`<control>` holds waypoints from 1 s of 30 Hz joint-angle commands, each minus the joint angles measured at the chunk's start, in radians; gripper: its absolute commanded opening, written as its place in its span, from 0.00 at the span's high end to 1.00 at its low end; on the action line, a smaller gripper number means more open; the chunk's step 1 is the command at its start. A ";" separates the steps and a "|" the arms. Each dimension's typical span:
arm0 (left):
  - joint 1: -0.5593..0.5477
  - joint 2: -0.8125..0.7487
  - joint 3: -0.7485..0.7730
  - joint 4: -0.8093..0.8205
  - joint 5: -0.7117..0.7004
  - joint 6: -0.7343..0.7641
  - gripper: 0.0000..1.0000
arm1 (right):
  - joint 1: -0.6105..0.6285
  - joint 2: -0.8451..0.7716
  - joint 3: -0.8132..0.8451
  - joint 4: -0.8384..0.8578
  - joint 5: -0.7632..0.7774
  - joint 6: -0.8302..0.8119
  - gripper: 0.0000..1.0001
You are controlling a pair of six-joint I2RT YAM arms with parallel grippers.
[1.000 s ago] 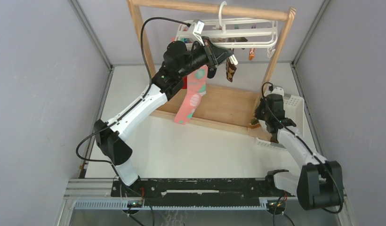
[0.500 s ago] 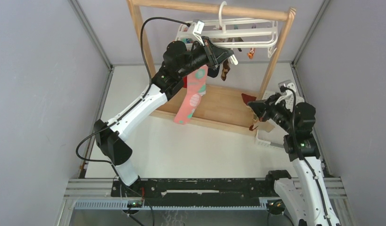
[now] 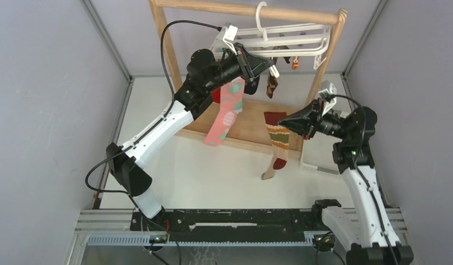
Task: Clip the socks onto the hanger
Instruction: Clamp the sock onto the hanger.
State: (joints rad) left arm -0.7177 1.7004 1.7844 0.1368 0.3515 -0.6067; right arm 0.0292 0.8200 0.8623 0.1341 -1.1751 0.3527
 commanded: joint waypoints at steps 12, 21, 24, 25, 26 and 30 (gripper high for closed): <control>-0.007 -0.049 -0.041 0.100 0.153 -0.020 1.00 | -0.047 0.366 0.226 0.595 -0.139 0.404 1.00; -0.007 -0.035 -0.020 0.104 0.222 0.008 1.00 | -0.068 0.448 0.297 0.614 -0.148 0.428 1.00; -0.007 -0.024 -0.011 0.101 0.240 0.008 1.00 | -0.076 0.470 0.315 0.617 -0.146 0.437 1.00; -0.007 -0.021 -0.006 0.100 0.244 0.008 1.00 | -0.078 0.477 0.323 0.622 -0.143 0.444 1.00; -0.006 -0.019 -0.004 0.098 0.248 0.008 1.00 | -0.079 0.484 0.328 0.634 -0.144 0.456 1.00; -0.007 -0.012 0.003 0.095 0.257 0.011 1.00 | -0.083 0.507 0.342 0.686 -0.141 0.497 1.00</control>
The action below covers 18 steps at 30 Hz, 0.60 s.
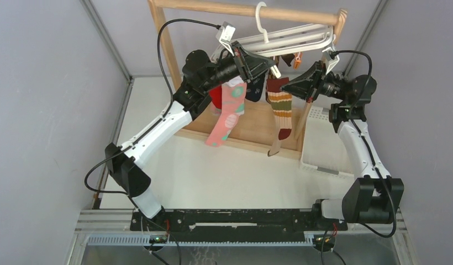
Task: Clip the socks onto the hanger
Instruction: Clamp the sock onto the hanger.
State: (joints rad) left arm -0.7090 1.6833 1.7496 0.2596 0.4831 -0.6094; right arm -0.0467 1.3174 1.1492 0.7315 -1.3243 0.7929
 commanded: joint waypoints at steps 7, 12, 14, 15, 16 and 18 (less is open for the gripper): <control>-0.014 0.028 0.057 -0.039 0.137 0.013 1.00 | -0.010 0.036 0.089 0.107 0.014 0.085 1.00; -0.014 0.031 0.059 -0.039 0.141 0.015 1.00 | -0.010 0.059 0.115 0.137 0.016 0.115 1.00; -0.014 0.032 0.059 -0.039 0.143 0.016 1.00 | -0.010 0.069 0.126 0.153 0.014 0.132 1.00; -0.014 0.032 0.059 -0.039 0.143 0.016 1.00 | -0.009 0.073 0.129 0.171 0.016 0.146 1.00; -0.015 0.033 0.059 -0.039 0.143 0.017 1.00 | -0.009 0.078 0.133 0.189 0.016 0.164 1.00; -0.013 0.036 0.060 -0.039 0.143 0.018 1.00 | -0.008 0.084 0.141 0.215 0.017 0.192 1.00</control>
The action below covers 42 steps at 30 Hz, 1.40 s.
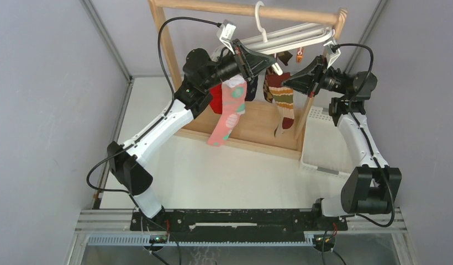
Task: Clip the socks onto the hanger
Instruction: Clamp the sock onto the hanger.
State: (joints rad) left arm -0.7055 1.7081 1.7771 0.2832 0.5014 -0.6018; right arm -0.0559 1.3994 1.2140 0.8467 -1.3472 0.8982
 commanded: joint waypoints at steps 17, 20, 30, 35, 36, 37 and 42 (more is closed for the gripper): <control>-0.016 0.022 0.041 -0.061 0.128 0.003 1.00 | 0.047 -0.172 -0.039 -0.285 0.094 -0.285 1.00; -0.016 0.026 0.040 -0.055 0.128 -0.004 1.00 | 0.043 -0.203 -0.087 -0.285 0.105 -0.290 1.00; -0.016 0.030 0.039 -0.037 0.143 -0.029 1.00 | 0.040 -0.278 -0.197 -0.277 0.123 -0.312 1.00; -0.015 0.028 0.038 -0.037 0.147 -0.031 1.00 | 0.031 -0.269 -0.188 -0.216 0.116 -0.275 1.00; -0.016 0.028 0.036 -0.037 0.150 -0.031 1.00 | 0.030 -0.264 -0.180 -0.216 0.113 -0.275 1.00; -0.016 0.030 0.039 -0.037 0.153 -0.033 1.00 | 0.028 -0.258 -0.173 -0.212 0.111 -0.270 1.00; -0.016 0.043 0.051 -0.038 0.169 -0.047 1.00 | 0.018 -0.238 -0.134 -0.214 0.117 -0.280 1.00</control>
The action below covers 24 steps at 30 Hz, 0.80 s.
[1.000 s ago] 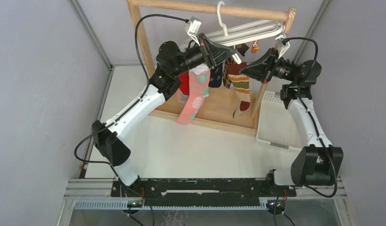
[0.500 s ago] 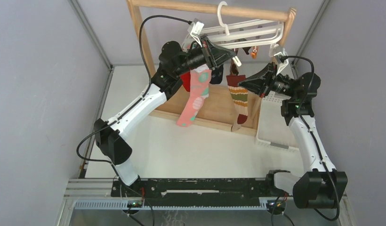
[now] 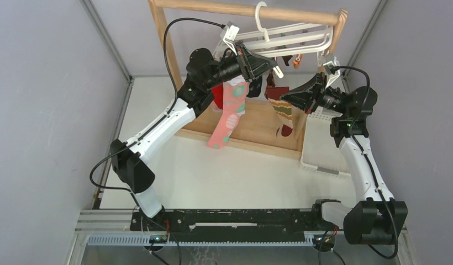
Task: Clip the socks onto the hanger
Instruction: Clamp the sock onto the hanger.
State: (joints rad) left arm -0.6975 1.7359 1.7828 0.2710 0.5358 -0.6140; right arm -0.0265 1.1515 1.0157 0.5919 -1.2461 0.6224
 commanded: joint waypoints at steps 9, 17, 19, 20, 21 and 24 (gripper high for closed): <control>-0.024 0.019 0.051 -0.035 0.144 -0.030 1.00 | -0.040 0.071 0.130 0.058 0.025 -0.008 1.00; -0.024 0.019 0.055 -0.049 0.148 -0.018 1.00 | -0.067 0.123 0.190 0.089 0.033 0.018 1.00; -0.024 0.018 0.056 -0.051 0.151 -0.017 1.00 | -0.069 0.132 0.199 0.100 0.031 0.029 1.00; -0.024 0.019 0.057 -0.054 0.150 -0.015 1.00 | -0.069 0.137 0.201 0.117 0.027 0.041 1.00; -0.024 0.020 0.057 -0.058 0.150 -0.010 1.00 | -0.069 0.139 0.201 0.137 0.024 0.059 1.00; -0.023 0.028 0.062 -0.064 0.148 -0.006 1.00 | -0.069 0.140 0.201 0.188 0.017 0.113 1.00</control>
State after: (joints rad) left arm -0.6933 1.7447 1.7958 0.2646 0.5602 -0.6258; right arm -0.0914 1.2926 1.1717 0.6670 -1.2316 0.6617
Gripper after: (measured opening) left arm 0.039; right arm 0.009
